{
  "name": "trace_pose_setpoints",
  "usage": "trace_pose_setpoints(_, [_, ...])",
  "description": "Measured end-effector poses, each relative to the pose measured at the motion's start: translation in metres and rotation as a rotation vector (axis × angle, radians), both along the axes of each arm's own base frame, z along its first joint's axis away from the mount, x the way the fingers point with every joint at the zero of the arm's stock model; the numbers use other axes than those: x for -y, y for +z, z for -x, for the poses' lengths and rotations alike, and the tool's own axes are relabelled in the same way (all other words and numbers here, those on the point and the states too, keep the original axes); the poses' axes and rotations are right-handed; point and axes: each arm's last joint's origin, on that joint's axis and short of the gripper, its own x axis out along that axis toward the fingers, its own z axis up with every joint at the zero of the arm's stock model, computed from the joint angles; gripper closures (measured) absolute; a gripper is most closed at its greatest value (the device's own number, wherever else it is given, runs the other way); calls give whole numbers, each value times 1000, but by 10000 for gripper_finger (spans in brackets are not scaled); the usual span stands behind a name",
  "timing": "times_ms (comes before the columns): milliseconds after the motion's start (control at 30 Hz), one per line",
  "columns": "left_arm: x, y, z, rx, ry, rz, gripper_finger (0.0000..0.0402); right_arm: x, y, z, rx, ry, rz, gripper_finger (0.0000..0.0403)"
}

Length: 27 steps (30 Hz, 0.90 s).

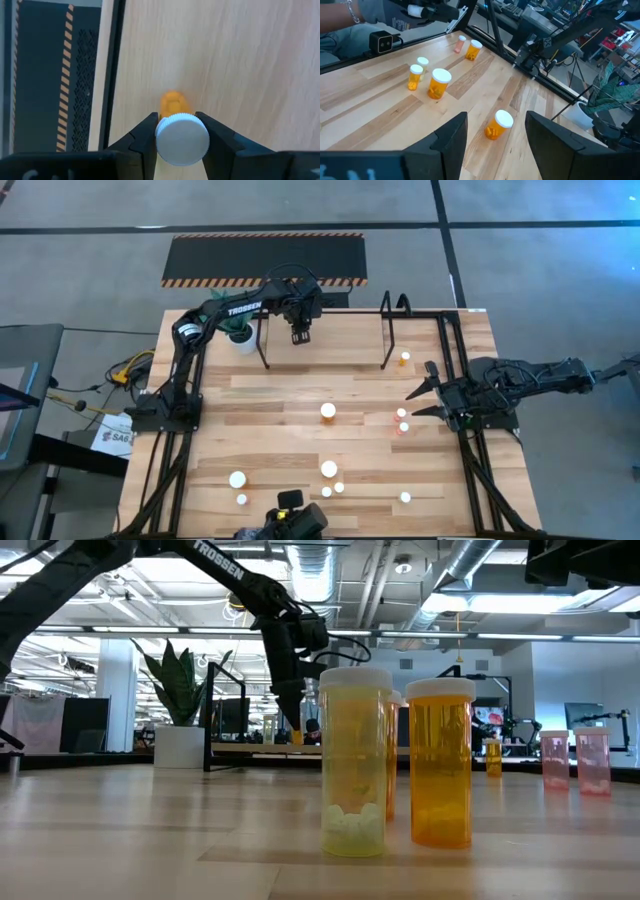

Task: Pick and place medicine bottles onto shelf by color
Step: Put the middle left small orange pill bottle on the shelf

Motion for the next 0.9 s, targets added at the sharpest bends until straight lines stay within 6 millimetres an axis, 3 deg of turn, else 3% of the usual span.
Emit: trace_pose_setpoints(900, [-11,8,8,70,58,98,291,0,0,0,0,0,0,180])
